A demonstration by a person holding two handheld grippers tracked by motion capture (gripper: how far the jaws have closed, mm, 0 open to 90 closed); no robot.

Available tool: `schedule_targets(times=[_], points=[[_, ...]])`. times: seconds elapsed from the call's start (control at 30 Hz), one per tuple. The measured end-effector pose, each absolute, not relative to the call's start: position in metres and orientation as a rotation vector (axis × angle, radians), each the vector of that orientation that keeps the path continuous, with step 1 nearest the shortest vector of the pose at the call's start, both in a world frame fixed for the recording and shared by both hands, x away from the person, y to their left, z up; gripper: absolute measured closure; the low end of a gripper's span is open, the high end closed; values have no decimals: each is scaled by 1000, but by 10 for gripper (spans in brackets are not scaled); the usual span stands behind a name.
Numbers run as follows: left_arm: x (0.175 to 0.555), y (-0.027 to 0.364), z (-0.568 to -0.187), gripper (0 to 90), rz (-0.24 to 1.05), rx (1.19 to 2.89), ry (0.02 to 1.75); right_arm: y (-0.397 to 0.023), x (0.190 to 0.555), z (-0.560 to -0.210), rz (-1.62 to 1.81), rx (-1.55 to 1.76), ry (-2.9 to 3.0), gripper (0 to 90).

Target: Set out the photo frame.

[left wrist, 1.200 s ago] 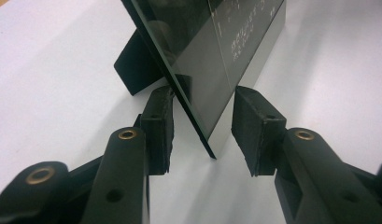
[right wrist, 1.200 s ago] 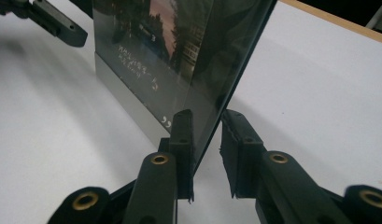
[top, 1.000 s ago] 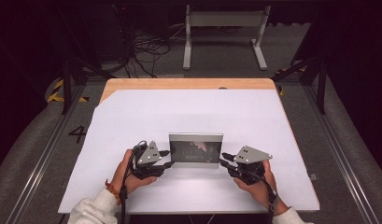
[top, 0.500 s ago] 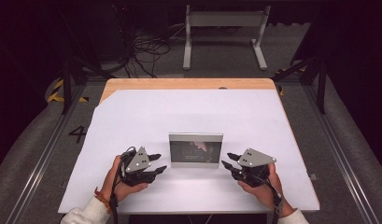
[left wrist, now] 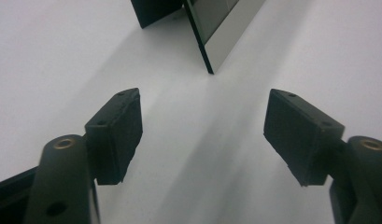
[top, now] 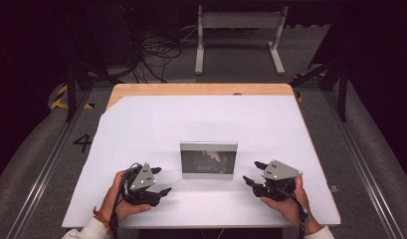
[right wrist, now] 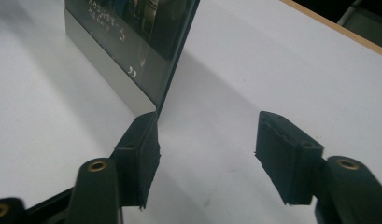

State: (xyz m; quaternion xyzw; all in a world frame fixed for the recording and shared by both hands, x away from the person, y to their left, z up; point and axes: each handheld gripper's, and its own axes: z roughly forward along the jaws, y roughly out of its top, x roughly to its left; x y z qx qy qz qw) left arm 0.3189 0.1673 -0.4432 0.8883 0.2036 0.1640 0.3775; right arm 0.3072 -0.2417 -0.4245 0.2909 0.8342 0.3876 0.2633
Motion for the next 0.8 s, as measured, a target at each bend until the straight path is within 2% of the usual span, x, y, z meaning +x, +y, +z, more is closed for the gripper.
schedule_targets(times=[0.23,0.6,0.8], points=[[315,173,-445,207,439,2255,538,-250,306,-430,1005,792,2256,283],[307,193,-445,158,439,2167,581,-269,300,-428,1018,807,2225,247],[306,204,-447,132,431,2137,607,-279,296,-432,1006,827,2211,195]])
